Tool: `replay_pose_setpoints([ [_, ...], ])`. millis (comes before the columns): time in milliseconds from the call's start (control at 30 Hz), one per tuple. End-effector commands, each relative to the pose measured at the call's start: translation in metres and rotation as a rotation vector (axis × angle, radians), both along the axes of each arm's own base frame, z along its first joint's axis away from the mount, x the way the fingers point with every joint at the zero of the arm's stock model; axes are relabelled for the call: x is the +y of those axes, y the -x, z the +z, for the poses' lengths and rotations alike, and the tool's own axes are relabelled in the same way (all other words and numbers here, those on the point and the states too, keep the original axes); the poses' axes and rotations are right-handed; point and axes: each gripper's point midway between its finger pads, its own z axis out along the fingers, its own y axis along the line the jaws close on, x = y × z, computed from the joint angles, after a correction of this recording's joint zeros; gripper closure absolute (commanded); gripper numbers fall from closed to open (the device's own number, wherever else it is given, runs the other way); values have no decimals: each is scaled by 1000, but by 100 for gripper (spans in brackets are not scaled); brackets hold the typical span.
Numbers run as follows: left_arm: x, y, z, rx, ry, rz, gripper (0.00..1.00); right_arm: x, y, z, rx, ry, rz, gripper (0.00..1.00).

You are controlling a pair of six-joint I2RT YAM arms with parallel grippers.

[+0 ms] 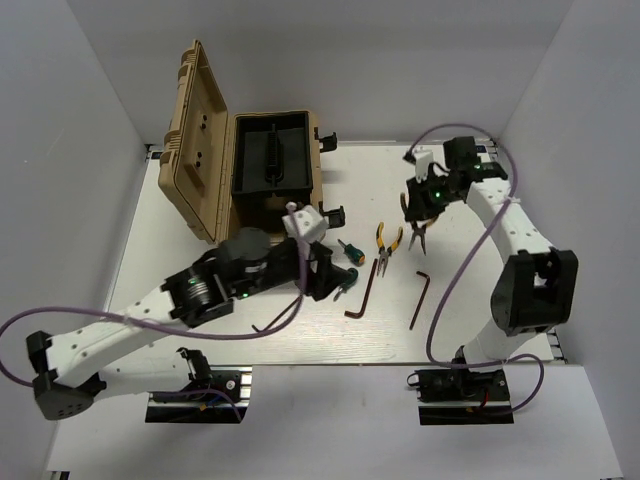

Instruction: Sort the tools into containers

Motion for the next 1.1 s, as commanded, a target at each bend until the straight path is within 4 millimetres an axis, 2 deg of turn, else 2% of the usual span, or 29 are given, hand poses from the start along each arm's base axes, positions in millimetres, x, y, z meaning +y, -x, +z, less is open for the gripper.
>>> replay_pose_setpoints([
  [0, 2, 16, 65, -78, 195, -62, 27, 45, 11, 87, -70, -257, 81, 100],
  [33, 1, 15, 68, -94, 203, -64, 27, 56, 14, 95, -54, -301, 90, 100],
  [67, 0, 16, 71, -99, 214, -73, 27, 80, 24, 109, -19, -408, 166, 100],
  [100, 2, 17, 74, -112, 218, -75, 27, 105, 22, 128, 12, -493, 208, 100],
  [133, 1, 19, 77, -116, 230, -88, 27, 113, 19, 132, 14, -502, 215, 100],
  [167, 0, 20, 82, -124, 248, -98, 27, 135, 31, 145, 61, -568, 263, 100],
  [200, -1, 22, 84, -128, 256, -107, 27, 151, 18, 171, -3, -604, 308, 100],
  [233, -1, 22, 85, -128, 257, -107, 27, 179, 28, 170, 74, -631, 337, 100],
  [267, -2, 22, 87, -132, 264, -107, 27, 192, 29, 192, 44, -665, 382, 100],
  [300, -2, 23, 87, -131, 265, -116, 27, 206, 22, 204, 25, -705, 416, 100],
  [333, 0, 24, 90, -136, 273, -116, 27, 229, 34, 207, 112, -739, 425, 100],
  [400, 8, 24, 98, -151, 294, -95, 27, 246, 33, 215, 64, -779, 451, 100],
  [433, 10, 25, 99, -150, 293, -95, 27, 265, 41, 209, 92, -794, 440, 100],
  [500, 16, 24, 104, -161, 307, -74, 27, 282, 46, 210, 64, -799, 460, 100],
  [533, 20, 26, 106, -164, 312, -73, 27, 288, 33, 206, 12, -770, 407, 100],
  [567, 20, 26, 106, -164, 312, -73, 27, 298, 39, 204, -3, -756, 417, 100],
  [600, 24, 26, 111, -171, 324, -64, 27, 302, 36, 199, -20, -742, 407, 100],
  [633, 27, 27, 113, -184, 328, -65, 27, 305, 24, 190, -46, -710, 356, 100],
  [667, 28, 26, 113, -185, 327, -56, 27, 312, 27, 185, -69, -685, 366, 100],
  [733, 28, 26, 113, -185, 327, -56, 27, 314, 10, 165, -99, -622, 295, 100],
  [767, 27, 25, 109, -189, 315, -57, 27, 318, 12, 157, -107, -596, 292, 100],
  [900, 27, 25, 109, -189, 315, -57, 27, 318, -15, 117, -200, -437, 198, 100],
  [1000, 25, 22, 106, -185, 306, -46, 27, 316, -31, 106, -278, -359, 155, 100],
  [1067, 25, 20, 102, -182, 298, -37, 27, 316, -32, 102, -295, -333, 155, 100],
])
